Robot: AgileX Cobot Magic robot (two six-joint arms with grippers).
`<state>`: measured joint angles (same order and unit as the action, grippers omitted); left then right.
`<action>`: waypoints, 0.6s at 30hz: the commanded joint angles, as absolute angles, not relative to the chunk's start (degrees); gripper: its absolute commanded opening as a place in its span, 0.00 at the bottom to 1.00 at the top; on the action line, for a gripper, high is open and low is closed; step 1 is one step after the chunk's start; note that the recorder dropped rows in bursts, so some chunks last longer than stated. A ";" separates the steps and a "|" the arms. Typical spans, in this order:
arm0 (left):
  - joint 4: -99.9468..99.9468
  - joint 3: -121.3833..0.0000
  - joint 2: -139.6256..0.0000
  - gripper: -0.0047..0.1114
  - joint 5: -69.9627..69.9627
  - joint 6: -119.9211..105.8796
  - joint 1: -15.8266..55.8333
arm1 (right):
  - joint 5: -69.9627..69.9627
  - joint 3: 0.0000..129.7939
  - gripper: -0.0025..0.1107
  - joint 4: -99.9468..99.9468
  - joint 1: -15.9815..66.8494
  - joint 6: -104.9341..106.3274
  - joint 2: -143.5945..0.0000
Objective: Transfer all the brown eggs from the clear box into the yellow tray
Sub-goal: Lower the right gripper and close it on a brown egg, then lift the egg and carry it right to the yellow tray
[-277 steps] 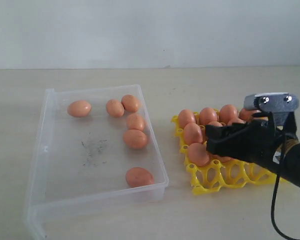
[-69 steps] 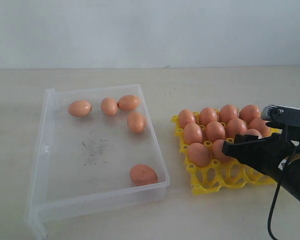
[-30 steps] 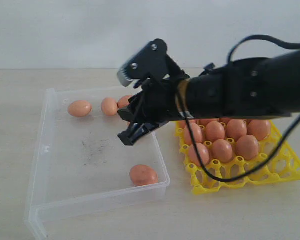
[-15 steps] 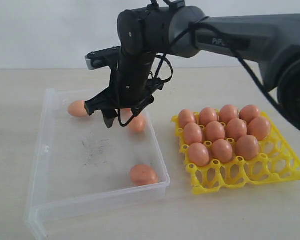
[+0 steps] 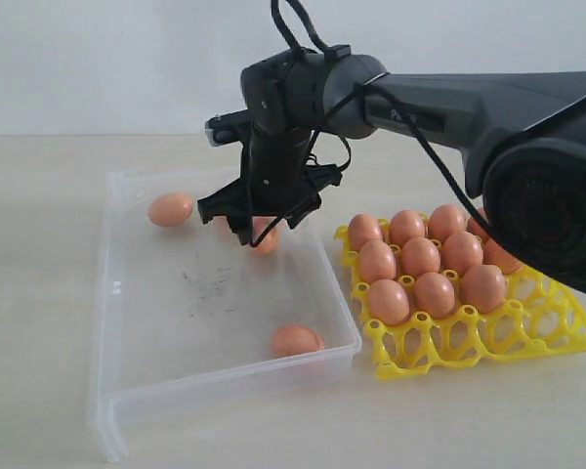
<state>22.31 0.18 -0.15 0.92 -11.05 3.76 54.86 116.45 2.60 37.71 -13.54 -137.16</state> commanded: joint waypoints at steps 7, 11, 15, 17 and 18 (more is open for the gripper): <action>22.92 0.00 0.00 0.07 0.00 -10.62 4.04 | 48.60 116.64 0.02 -4.65 36.14 -2.57 -138.38; 22.92 0.00 0.00 0.07 0.00 -10.62 4.04 | 49.55 116.64 0.02 -4.08 38.97 3.27 -138.12; 22.92 0.00 0.00 0.07 0.00 -10.62 4.04 | 51.41 116.64 0.02 -1.13 41.85 4.39 -136.33; 22.92 0.00 0.00 0.07 0.00 -10.62 4.04 | 52.58 116.64 0.02 0.00 42.97 4.39 -134.89; 22.92 0.00 0.00 0.07 0.00 -10.62 4.04 | 53.40 116.64 0.02 0.30 43.42 4.23 -134.04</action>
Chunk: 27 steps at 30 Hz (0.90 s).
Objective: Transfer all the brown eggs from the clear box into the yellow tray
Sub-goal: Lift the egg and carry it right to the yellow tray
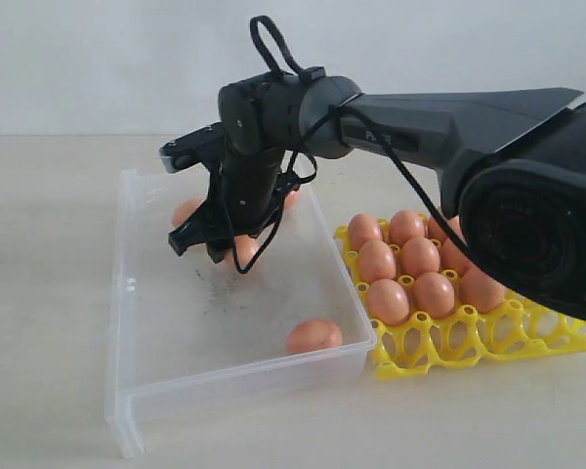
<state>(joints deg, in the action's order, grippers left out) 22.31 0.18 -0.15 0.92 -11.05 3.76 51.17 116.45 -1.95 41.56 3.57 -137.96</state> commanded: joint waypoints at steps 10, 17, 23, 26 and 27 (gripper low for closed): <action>22.92 0.00 0.00 0.07 0.00 -10.62 4.04 | 54.25 102.85 0.02 3.95 46.42 2.69 -123.36; 22.92 0.00 0.00 0.07 0.00 -10.62 4.04 | 31.10 75.81 0.02 7.46 46.42 1.61 -103.26; 22.92 0.00 0.00 0.07 0.00 -10.62 4.04 | -5.01 47.75 0.02 7.88 42.37 -0.82 -82.98; 22.92 0.00 0.00 0.07 0.00 -10.62 4.04 | -23.87 33.63 0.02 4.54 36.60 -2.92 -75.86; 22.92 0.00 0.00 0.07 0.00 -10.62 4.04 | -30.95 28.57 0.02 2.12 34.46 -2.92 -73.97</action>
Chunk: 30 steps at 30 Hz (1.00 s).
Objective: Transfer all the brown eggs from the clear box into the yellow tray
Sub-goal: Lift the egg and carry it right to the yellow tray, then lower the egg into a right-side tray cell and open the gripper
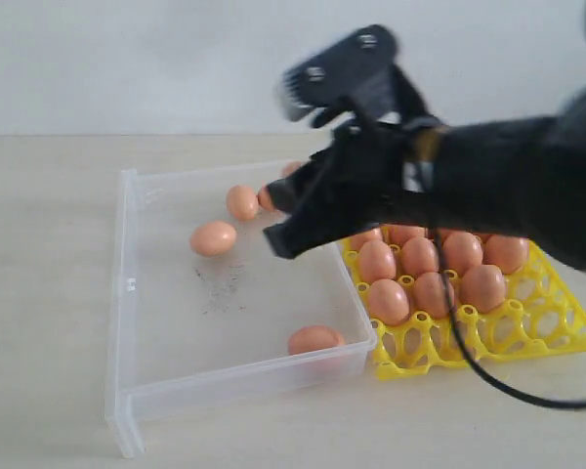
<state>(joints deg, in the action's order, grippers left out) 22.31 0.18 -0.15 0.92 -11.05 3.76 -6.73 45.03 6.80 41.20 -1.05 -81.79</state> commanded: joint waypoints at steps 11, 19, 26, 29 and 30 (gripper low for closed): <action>22.92 0.00 0.00 0.07 0.00 -10.62 4.04 | -57.63 0.30 0.02 -13.05 20.90 -5.10 -69.94; 22.92 0.00 0.00 0.07 0.00 -10.62 4.04 | -54.49 4.80 0.02 -16.00 18.85 -6.47 -75.36; 22.92 0.00 0.00 0.07 0.00 -10.62 4.04 | -55.18 9.72 0.02 -15.20 18.85 -9.95 -89.56; 22.92 0.00 0.00 0.07 0.00 -10.62 4.04 | -59.74 10.93 0.02 -15.16 18.85 -10.32 -96.22; 22.92 0.00 0.00 0.07 0.00 -10.62 4.04 | -61.78 11.17 0.02 -15.16 18.85 -11.38 -98.01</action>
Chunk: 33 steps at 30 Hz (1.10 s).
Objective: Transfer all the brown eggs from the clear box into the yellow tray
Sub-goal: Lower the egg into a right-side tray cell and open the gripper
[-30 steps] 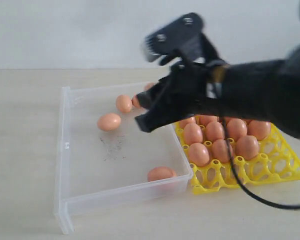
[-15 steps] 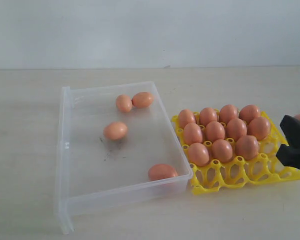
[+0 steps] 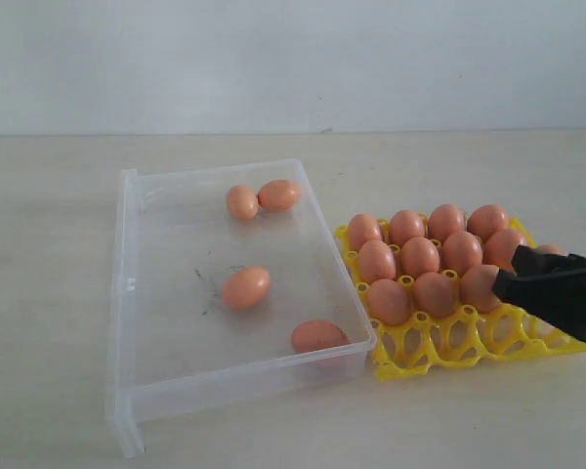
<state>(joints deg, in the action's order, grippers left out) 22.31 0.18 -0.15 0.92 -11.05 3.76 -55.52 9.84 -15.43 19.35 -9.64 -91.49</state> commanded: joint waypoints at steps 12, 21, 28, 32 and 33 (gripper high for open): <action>22.92 0.00 0.00 0.07 0.00 -10.62 4.04 | -65.29 16.13 0.02 -16.47 18.85 -9.82 -108.08; 22.92 0.00 0.00 0.07 0.00 -10.62 4.04 | -64.84 16.13 0.03 -20.19 18.85 -10.70 -108.64; 22.92 0.00 0.00 0.07 0.00 -10.62 4.04 | -65.09 16.13 0.52 -17.64 18.85 -12.81 -108.64; 22.92 0.00 0.00 0.07 0.00 -10.62 4.04 | -67.70 15.63 0.60 -17.59 18.97 -12.70 -107.62; 22.92 0.00 0.00 0.07 0.00 -10.62 4.04 | -69.74 15.18 0.60 -17.59 19.07 -12.59 -106.86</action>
<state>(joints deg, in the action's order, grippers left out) 22.31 0.18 -0.15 0.92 -11.05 3.76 -65.76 16.19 -18.34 19.30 -12.62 -108.54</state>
